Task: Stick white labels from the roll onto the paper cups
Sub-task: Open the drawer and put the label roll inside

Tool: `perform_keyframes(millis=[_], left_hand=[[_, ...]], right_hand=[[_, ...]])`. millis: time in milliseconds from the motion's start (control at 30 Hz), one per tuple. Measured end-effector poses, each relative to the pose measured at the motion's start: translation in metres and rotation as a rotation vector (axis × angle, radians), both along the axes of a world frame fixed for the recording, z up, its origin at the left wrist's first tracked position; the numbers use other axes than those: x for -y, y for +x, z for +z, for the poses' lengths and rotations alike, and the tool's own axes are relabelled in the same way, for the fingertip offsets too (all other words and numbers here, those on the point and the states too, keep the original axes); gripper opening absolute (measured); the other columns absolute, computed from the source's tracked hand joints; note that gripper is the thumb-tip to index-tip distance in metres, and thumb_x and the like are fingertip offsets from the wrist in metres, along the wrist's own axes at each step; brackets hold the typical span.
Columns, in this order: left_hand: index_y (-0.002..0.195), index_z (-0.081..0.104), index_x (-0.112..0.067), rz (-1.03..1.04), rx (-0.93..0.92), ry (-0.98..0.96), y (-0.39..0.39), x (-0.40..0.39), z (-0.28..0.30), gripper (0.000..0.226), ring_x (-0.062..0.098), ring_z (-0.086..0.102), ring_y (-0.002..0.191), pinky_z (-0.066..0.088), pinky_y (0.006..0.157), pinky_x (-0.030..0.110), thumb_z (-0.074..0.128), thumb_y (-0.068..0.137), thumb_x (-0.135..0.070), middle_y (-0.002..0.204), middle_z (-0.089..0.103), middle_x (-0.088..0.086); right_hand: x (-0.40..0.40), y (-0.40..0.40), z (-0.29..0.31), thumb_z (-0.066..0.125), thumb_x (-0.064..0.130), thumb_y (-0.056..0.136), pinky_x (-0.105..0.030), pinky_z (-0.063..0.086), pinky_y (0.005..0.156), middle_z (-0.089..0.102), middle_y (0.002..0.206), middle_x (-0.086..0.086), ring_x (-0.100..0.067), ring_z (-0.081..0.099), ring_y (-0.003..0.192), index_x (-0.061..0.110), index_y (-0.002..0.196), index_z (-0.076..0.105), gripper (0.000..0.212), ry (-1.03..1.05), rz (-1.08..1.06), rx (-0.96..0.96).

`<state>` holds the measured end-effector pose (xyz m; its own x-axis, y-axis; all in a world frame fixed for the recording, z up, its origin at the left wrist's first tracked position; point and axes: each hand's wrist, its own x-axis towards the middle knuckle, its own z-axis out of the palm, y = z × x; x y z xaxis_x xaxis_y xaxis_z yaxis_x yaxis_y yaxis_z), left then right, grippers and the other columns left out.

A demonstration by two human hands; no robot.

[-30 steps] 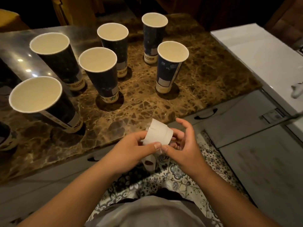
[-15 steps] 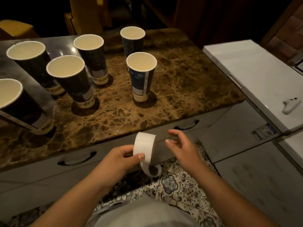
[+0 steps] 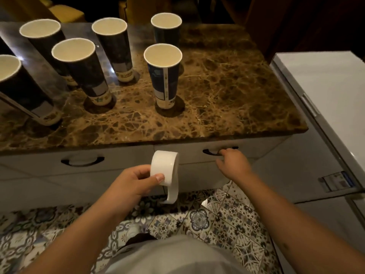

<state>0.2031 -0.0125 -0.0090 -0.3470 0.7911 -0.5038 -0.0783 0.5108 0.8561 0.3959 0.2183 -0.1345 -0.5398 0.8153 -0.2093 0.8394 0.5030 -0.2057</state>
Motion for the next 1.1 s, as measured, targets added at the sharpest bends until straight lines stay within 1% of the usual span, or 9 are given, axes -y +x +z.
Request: perform_keyframes(millis=[200,433,533,633,767,833,900,967,1100], left_hand=[[0.096,0.076,-0.032,0.011,-0.087,0.066,0.002,0.008,0.012,0.019,-0.004,0.064,0.073,0.044,0.079,0.031,0.064,0.084,-0.024,0.089,0.076,-0.008],[0.098,0.076,-0.033,-0.038,-0.148,0.179,0.003,0.005,0.046,0.027,0.009,0.068,0.097,0.046,0.093,0.038,0.068,0.072,-0.034,0.101,0.076,-0.006],[0.095,0.076,-0.032,-0.114,-0.179,0.218,0.006,-0.003,0.061,0.026,0.009,0.07,0.094,0.047,0.087,0.033,0.071,0.07,-0.034,0.098,0.076,-0.004],[0.092,0.077,-0.026,-0.21,-0.207,0.249,0.014,-0.015,0.067,0.03,0.008,0.07,0.092,0.047,0.083,0.027,0.076,0.065,-0.04,0.096,0.077,-0.005],[0.096,0.075,-0.022,-0.329,-0.252,0.227,0.028,-0.034,0.069,0.024,0.009,0.071,0.091,0.052,0.082,0.022,0.07,0.073,-0.025,0.094,0.077,-0.005],[0.096,0.075,-0.022,-0.416,-0.296,0.201,0.033,-0.045,0.063,0.019,0.013,0.071,0.091,0.055,0.083,0.025,0.071,0.077,-0.023,0.094,0.077,-0.003],[0.095,0.075,-0.022,-0.499,-0.39,0.153,0.037,-0.058,0.046,0.014,0.022,0.07,0.087,0.057,0.082,0.036,0.072,0.081,-0.025,0.091,0.076,0.003],[0.096,0.075,-0.019,-0.59,-0.477,0.086,0.043,-0.071,0.019,0.016,0.023,0.064,0.072,0.052,0.071,0.039,0.071,0.084,-0.028,0.084,0.072,0.007],[0.083,0.073,-0.016,-0.693,-0.505,-0.014,0.053,-0.086,-0.033,0.014,0.01,0.054,0.065,0.044,0.067,0.032,0.072,0.084,-0.03,0.071,0.065,0.002]], right_hand=[[0.011,0.025,-0.002,0.053,0.04,0.094,-0.031,0.049,0.063,0.073,0.082,-0.004,-0.025,0.066,0.082,0.019,0.089,0.074,0.03,-0.006,0.035,0.014],[0.054,0.068,-0.001,0.063,0.046,0.087,-0.033,0.055,0.064,0.073,0.072,0.003,-0.016,0.064,0.071,0.022,0.082,0.076,0.028,-0.082,-0.005,-0.01],[0.076,0.084,0.003,0.06,0.052,0.086,-0.034,0.054,0.057,0.068,0.061,0.002,-0.014,0.061,0.059,0.018,0.071,0.074,0.04,-0.134,-0.041,-0.033],[0.097,0.097,0.015,0.057,0.052,0.089,-0.035,0.05,0.055,0.063,0.053,0.001,-0.014,0.059,0.054,0.014,0.061,0.068,0.049,-0.215,-0.162,-0.141],[0.129,0.109,0.036,0.058,0.047,0.089,-0.036,0.051,0.053,0.06,0.051,0.003,-0.013,0.057,0.051,0.016,0.062,0.068,0.043,-0.15,-0.224,-0.437],[0.135,0.111,0.045,0.062,0.041,0.088,-0.035,0.051,0.06,0.067,0.064,0.008,-0.012,0.058,0.063,0.019,0.07,0.072,0.03,0.075,-0.177,-0.589],[0.128,0.11,0.046,0.058,0.043,0.087,-0.037,0.046,0.081,0.073,0.093,0.007,-0.017,0.06,0.09,0.021,0.09,0.076,0.029,0.258,-0.137,-0.551],[0.114,0.11,0.039,0.053,0.049,0.084,-0.035,0.032,0.089,0.071,0.105,0.009,-0.018,0.057,0.106,0.026,0.097,0.075,0.034,0.229,-0.153,-0.425],[0.101,0.11,0.03,0.063,0.047,0.086,-0.03,0.019,0.085,0.065,0.09,0.019,-0.009,0.052,0.103,0.036,0.09,0.073,0.016,0.0,-0.228,-0.367]])
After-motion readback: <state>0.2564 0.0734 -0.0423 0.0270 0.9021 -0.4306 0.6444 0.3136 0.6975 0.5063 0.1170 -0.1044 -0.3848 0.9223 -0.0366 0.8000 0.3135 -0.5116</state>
